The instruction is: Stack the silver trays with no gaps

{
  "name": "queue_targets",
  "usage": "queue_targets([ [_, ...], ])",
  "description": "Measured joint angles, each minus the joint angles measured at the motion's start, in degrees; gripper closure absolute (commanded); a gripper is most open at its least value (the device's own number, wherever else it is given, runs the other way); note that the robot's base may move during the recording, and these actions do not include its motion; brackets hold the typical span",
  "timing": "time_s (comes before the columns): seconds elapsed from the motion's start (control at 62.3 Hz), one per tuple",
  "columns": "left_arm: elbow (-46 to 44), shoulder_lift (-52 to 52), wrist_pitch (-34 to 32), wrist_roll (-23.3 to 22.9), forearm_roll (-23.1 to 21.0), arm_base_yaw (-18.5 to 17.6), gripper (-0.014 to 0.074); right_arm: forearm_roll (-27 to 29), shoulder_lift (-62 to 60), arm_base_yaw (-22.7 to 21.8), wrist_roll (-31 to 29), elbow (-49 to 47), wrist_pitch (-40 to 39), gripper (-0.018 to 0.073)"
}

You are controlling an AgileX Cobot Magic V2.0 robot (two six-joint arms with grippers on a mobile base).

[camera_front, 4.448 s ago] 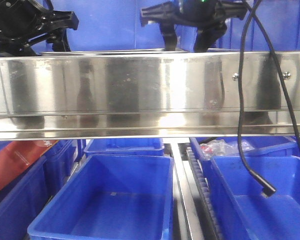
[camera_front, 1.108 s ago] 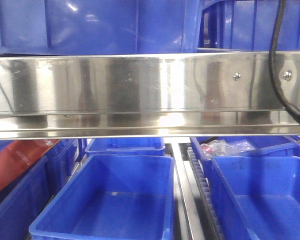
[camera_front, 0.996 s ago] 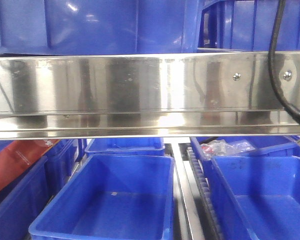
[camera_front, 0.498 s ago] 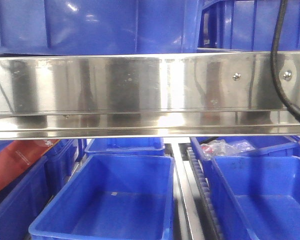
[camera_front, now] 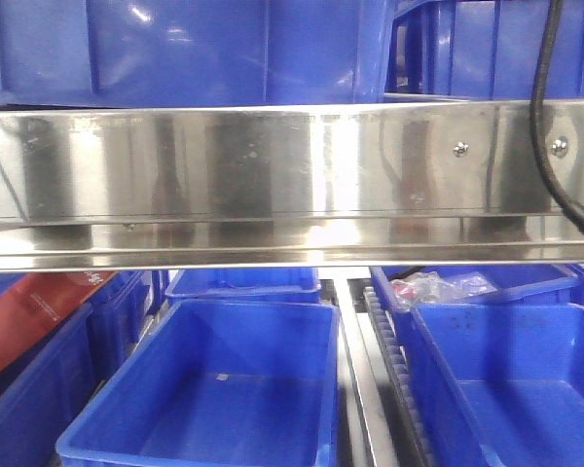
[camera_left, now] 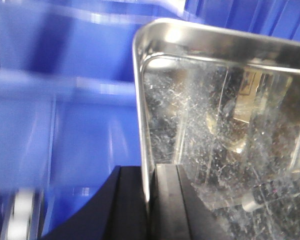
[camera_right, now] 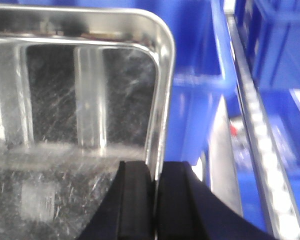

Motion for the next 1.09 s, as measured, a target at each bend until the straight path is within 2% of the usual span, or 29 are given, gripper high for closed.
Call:
queue_targets([
  [0.273, 0.0, 0.0, -2.3, 0.0, 1.5, 0.0, 0.0613, -0.9, -0.1, -0.1, 0.0, 0.0, -2.4, 0.0638],
  [1.092, 0.0, 0.0, -2.3, 0.0, 1.6, 0.1, 0.0613, -1.1, -0.1, -0.2, 0.0, 0.0, -2.9, 0.0638],
])
